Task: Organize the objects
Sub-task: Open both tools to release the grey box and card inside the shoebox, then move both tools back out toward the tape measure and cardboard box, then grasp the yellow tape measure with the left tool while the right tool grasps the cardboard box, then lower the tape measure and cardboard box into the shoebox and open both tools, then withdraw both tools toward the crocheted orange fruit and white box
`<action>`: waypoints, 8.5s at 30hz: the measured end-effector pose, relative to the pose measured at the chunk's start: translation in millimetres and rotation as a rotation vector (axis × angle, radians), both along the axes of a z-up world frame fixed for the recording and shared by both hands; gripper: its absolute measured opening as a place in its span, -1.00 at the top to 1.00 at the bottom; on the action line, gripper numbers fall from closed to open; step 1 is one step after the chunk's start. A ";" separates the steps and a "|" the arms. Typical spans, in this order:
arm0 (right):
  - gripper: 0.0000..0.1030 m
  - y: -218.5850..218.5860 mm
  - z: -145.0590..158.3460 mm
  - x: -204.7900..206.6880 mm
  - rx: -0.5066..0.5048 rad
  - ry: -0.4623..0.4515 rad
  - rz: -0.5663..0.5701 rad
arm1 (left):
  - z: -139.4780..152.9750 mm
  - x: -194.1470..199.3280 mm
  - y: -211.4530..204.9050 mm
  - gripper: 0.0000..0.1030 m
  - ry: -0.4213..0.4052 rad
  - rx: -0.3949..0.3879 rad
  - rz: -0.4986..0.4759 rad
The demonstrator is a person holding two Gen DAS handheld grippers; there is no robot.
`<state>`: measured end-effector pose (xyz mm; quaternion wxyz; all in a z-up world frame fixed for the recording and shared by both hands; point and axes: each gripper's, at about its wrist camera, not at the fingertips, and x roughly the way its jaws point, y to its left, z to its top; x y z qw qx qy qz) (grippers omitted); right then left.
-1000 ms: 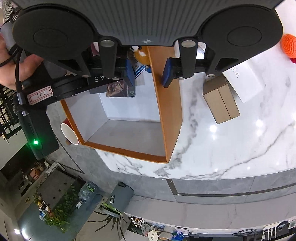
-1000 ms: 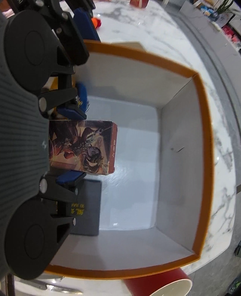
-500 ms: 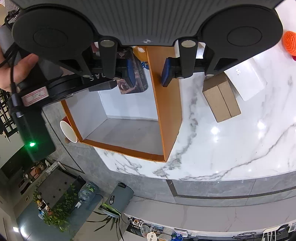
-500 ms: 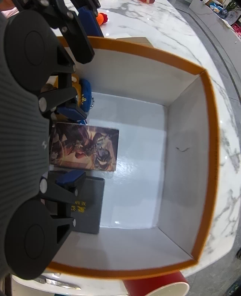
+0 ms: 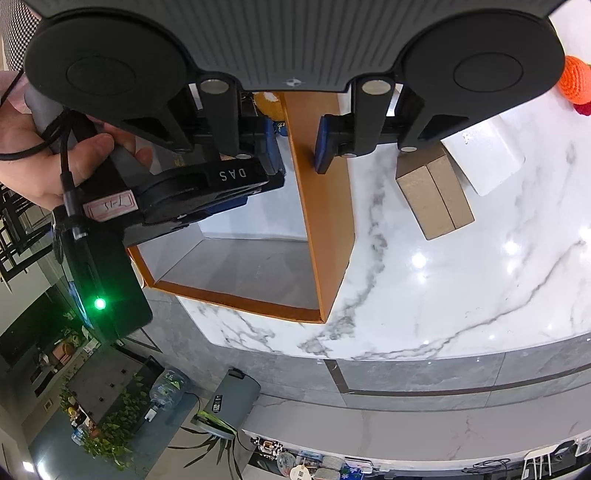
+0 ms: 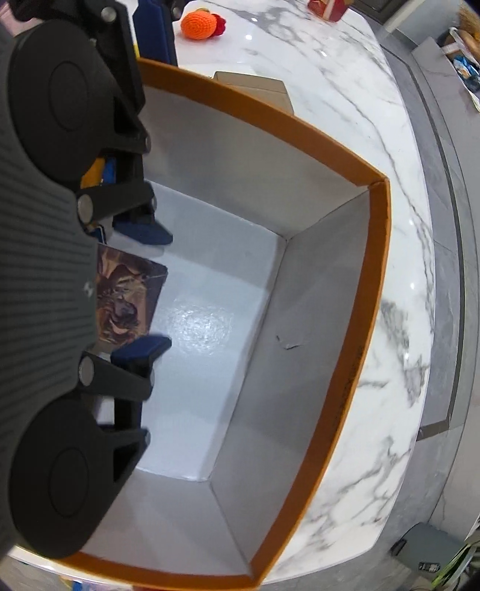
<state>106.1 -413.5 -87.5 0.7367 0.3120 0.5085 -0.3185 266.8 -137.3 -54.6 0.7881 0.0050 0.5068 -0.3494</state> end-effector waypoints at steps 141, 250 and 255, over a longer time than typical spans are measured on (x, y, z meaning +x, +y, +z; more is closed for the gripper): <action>0.04 16.2 100.9 -61.3 -0.175 -0.128 -0.332 | 47.0 -60.1 -57.6 -0.11 -0.498 0.309 -0.800; 0.78 20.6 33.1 -44.8 -0.147 -0.038 -0.350 | -11.3 -30.6 -87.4 -0.31 -0.132 0.433 -1.068; 0.77 30.5 38.7 -38.4 -0.142 -0.076 -0.342 | 22.5 -33.8 -59.9 -0.30 -0.179 0.301 -0.976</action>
